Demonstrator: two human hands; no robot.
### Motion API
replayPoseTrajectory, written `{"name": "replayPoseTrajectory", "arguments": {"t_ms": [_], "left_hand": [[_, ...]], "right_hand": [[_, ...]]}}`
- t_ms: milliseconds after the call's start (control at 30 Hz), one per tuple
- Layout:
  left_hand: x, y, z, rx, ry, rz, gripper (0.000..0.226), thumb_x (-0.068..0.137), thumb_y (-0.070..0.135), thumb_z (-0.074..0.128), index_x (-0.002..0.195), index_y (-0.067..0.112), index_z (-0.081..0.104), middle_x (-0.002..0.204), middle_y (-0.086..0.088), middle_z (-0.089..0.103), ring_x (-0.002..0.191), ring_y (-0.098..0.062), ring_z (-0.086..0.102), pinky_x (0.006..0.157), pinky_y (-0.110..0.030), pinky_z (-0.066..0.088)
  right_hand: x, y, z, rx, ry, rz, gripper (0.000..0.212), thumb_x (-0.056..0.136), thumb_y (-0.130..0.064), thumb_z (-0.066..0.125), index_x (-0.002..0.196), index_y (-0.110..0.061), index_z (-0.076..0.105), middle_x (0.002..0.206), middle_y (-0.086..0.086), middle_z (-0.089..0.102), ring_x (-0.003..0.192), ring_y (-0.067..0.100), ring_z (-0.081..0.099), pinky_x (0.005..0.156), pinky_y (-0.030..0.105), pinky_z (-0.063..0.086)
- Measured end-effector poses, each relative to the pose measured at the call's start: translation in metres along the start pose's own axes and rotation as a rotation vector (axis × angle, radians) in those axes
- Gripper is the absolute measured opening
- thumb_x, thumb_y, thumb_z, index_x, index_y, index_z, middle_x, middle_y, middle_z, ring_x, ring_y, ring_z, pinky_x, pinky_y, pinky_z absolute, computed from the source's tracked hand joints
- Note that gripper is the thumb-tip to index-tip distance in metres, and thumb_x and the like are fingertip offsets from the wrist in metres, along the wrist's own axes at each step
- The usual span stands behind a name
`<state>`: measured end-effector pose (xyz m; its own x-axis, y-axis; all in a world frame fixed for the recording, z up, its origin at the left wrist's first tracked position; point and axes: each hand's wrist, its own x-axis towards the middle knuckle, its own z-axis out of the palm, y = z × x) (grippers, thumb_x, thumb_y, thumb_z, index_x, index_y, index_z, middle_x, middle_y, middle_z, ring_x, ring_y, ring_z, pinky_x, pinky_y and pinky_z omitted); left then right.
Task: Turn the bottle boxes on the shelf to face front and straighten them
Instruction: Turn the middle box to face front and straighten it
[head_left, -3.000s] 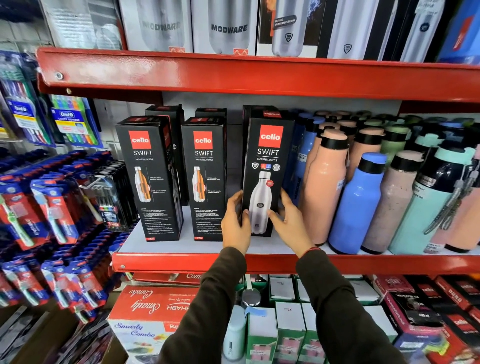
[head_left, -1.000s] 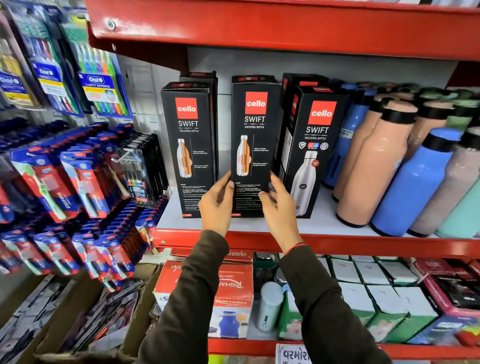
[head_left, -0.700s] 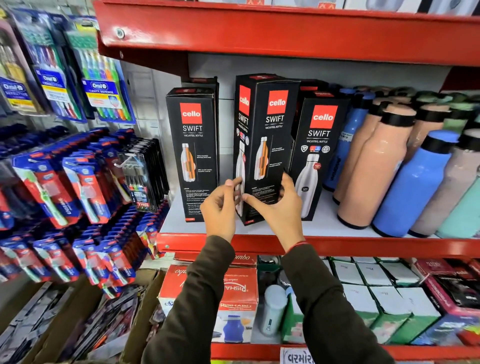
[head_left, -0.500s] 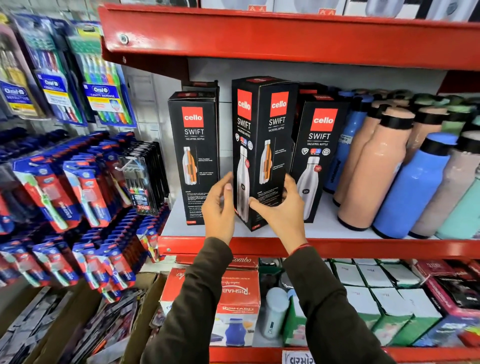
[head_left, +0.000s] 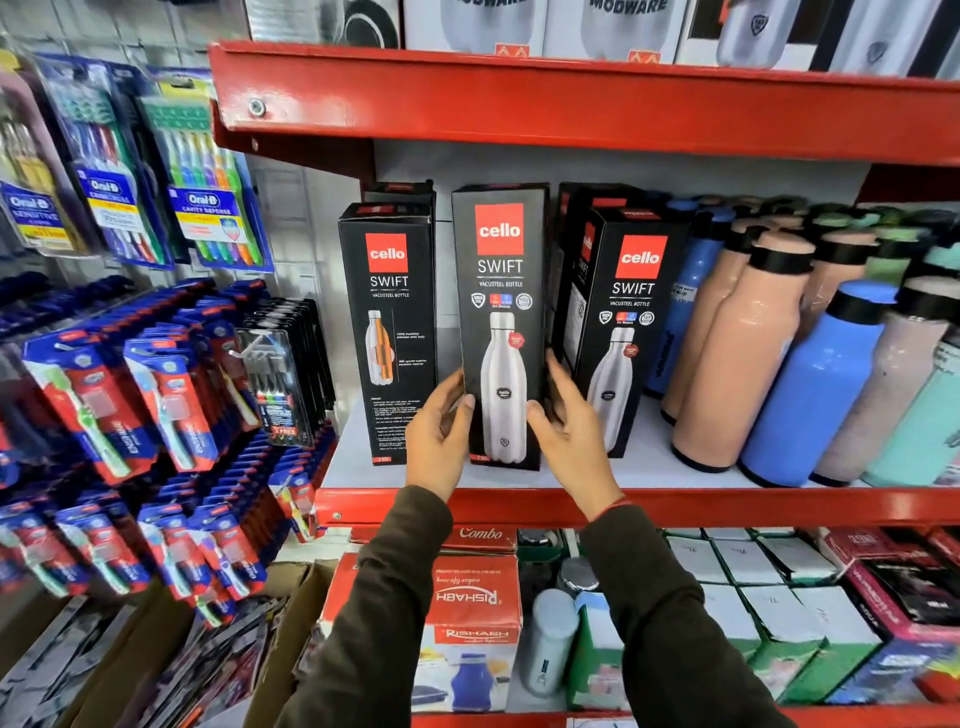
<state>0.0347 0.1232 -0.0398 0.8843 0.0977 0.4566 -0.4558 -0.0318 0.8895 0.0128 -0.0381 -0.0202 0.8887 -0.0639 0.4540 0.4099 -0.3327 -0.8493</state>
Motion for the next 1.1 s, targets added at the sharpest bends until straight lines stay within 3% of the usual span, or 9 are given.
{"name": "replayPoseTrajectory", "arguments": {"t_ms": [167, 433, 533, 667, 767, 867, 967, 1033, 1100], "left_hand": [[-0.002, -0.004, 0.004, 0.021, 0.032, 0.022, 0.045, 0.097, 0.001, 0.051, 0.133, 0.028, 0.049, 0.125, 0.017, 0.059, 0.115, 0.019, 0.054, 0.104, -0.009, 0.042], [-0.003, -0.015, 0.013, 0.067, 0.075, 0.029, 0.057, 0.094, -0.009, 0.048, 0.129, 0.036, 0.048, 0.127, 0.017, 0.059, 0.116, 0.021, 0.052, 0.102, -0.004, 0.039], [-0.003, -0.019, 0.015, 0.092, 0.082, 0.026, 0.059, 0.094, -0.009, 0.048, 0.128, 0.039, 0.048, 0.124, 0.022, 0.058, 0.115, 0.023, 0.051, 0.103, -0.005, 0.039], [0.000, -0.023, 0.017, 0.099, 0.087, 0.009, 0.057, 0.094, -0.008, 0.047, 0.134, 0.033, 0.048, 0.127, 0.014, 0.058, 0.112, 0.026, 0.051, 0.101, -0.003, 0.039], [0.001, -0.025, 0.018, 0.136, 0.102, 0.019, 0.053, 0.094, -0.008, 0.047, 0.138, 0.022, 0.051, 0.126, 0.012, 0.058, 0.109, 0.029, 0.050, 0.097, 0.002, 0.038], [0.000, -0.025, 0.019, 0.173, 0.112, 0.022, 0.051, 0.095, -0.005, 0.048, 0.140, 0.020, 0.050, 0.125, 0.012, 0.058, 0.107, 0.029, 0.050, 0.094, 0.004, 0.037], [-0.003, -0.022, 0.019, 0.176, 0.110, 0.021, 0.052, 0.096, -0.003, 0.049, 0.141, 0.023, 0.049, 0.127, 0.010, 0.059, 0.112, 0.023, 0.050, 0.097, 0.003, 0.037], [-0.006, -0.021, 0.018, 0.151, 0.115, 0.033, 0.052, 0.096, 0.001, 0.053, 0.142, 0.025, 0.047, 0.130, 0.013, 0.057, 0.112, 0.025, 0.051, 0.098, 0.000, 0.039], [-0.009, -0.018, 0.017, 0.106, 0.129, 0.034, 0.051, 0.096, 0.009, 0.058, 0.142, 0.027, 0.046, 0.131, 0.014, 0.057, 0.115, 0.019, 0.054, 0.097, -0.002, 0.042]], "right_hand": [[0.001, 0.008, 0.007, -0.046, 0.000, -0.041, 0.061, 0.101, -0.005, 0.049, 0.156, -0.017, 0.027, 0.160, -0.001, 0.036, 0.148, 0.009, 0.032, 0.122, 0.042, 0.031], [0.010, 0.017, 0.012, -0.106, 0.001, -0.008, 0.062, 0.100, -0.002, 0.046, 0.156, -0.019, 0.025, 0.157, 0.002, 0.041, 0.146, 0.014, 0.037, 0.122, 0.042, 0.031], [0.012, 0.021, 0.015, -0.105, 0.008, 0.004, 0.062, 0.099, 0.001, 0.046, 0.155, -0.017, 0.027, 0.152, -0.004, 0.043, 0.142, 0.010, 0.040, 0.121, 0.037, 0.031], [0.015, 0.022, 0.019, -0.132, 0.036, 0.019, 0.063, 0.099, 0.001, 0.046, 0.155, -0.019, 0.026, 0.145, -0.008, 0.045, 0.139, 0.013, 0.044, 0.114, 0.022, 0.031], [0.014, 0.022, 0.020, -0.114, 0.046, 0.024, 0.062, 0.100, 0.001, 0.046, 0.155, -0.019, 0.027, 0.149, 0.005, 0.051, 0.137, 0.018, 0.048, 0.117, 0.035, 0.037], [0.011, 0.020, 0.023, -0.091, 0.094, -0.003, 0.059, 0.099, 0.002, 0.047, 0.153, -0.018, 0.033, 0.149, 0.004, 0.050, 0.138, 0.017, 0.048, 0.117, 0.037, 0.038], [0.007, 0.020, 0.024, -0.069, 0.184, -0.017, 0.052, 0.097, -0.001, 0.054, 0.145, -0.019, 0.044, 0.142, 0.001, 0.055, 0.127, 0.010, 0.056, 0.108, 0.026, 0.046], [0.003, 0.020, 0.023, -0.046, 0.253, -0.017, 0.047, 0.095, -0.003, 0.059, 0.137, -0.023, 0.050, 0.129, -0.004, 0.059, 0.110, -0.004, 0.059, 0.092, 0.013, 0.050], [-0.001, 0.020, 0.023, -0.034, 0.323, -0.037, 0.043, 0.093, -0.002, 0.061, 0.128, -0.027, 0.054, 0.116, -0.004, 0.061, 0.095, -0.005, 0.060, 0.080, 0.012, 0.051]]}}
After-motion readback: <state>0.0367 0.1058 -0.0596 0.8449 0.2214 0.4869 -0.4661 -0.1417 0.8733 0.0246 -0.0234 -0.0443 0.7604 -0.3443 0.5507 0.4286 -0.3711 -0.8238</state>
